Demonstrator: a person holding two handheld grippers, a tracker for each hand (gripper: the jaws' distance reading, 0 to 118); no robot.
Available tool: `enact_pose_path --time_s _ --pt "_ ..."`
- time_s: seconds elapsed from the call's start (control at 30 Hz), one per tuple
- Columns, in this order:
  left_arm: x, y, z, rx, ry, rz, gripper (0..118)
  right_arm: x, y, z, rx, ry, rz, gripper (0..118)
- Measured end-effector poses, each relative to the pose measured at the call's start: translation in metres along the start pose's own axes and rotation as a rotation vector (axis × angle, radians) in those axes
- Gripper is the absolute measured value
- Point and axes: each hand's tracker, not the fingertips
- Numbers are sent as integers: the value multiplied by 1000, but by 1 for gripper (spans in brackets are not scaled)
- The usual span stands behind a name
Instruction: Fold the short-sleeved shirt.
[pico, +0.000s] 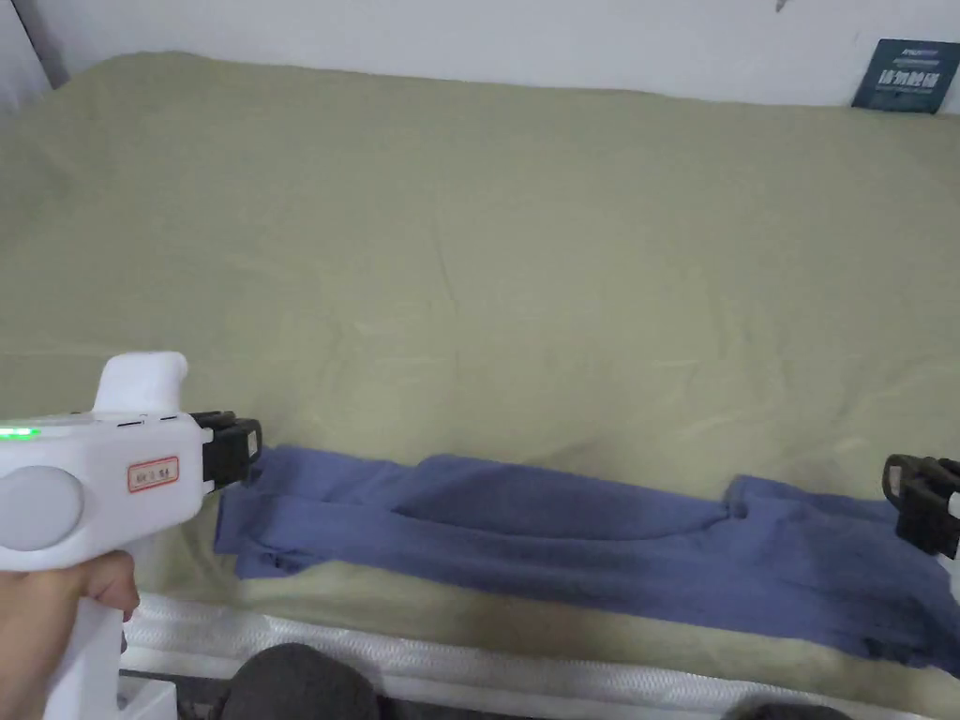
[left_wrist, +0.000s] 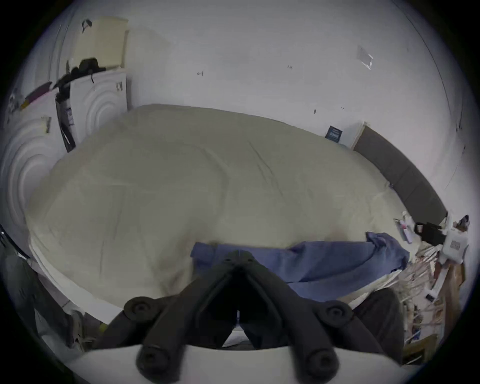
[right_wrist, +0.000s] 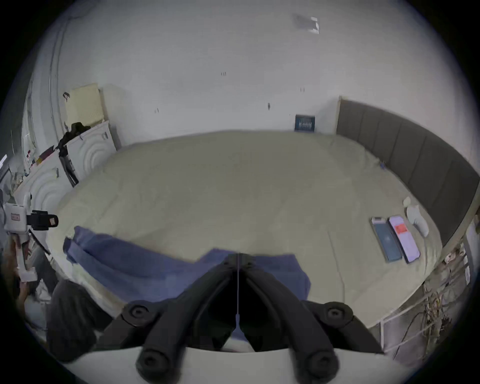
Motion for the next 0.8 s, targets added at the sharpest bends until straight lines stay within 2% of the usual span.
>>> enact_pose_path --time_s 0.13,0.27,0.33,0.47,0.57,0.6,0.63,0.67,0.7,0.8 --pt "-27 10 -12 -102 -53 106 0 -21 0 4 47 6 -16 0" --pt "-74 17 -30 -279 -216 232 0 -34 -5 3 71 8 -10 0" --pt "-92 18 -42 -345 -276 273 0 -37 -6 4 79 22 -36 0" --pt "-118 17 -57 -401 -280 308 0 -43 -9 2 78 14 -29 0" --pt "-122 15 -58 -428 -377 361 0 -43 -11 -1 62 13 -30 0" --pt "-126 14 -63 -431 -436 365 14 -43 -11 -1 57 12 -27 0" --pt "-128 13 -68 -440 -482 366 44 -44 -10 -2 54 10 -24 0" --pt "-147 10 -85 -453 -482 356 85 -44 -10 -2 48 8 -20 0" --pt "-149 9 -89 -445 -476 358 118 -43 -11 -2 42 6 -14 0" --pt "-138 4 -90 -478 -531 400 118 -43 -11 -2 31 -2 -2 0"
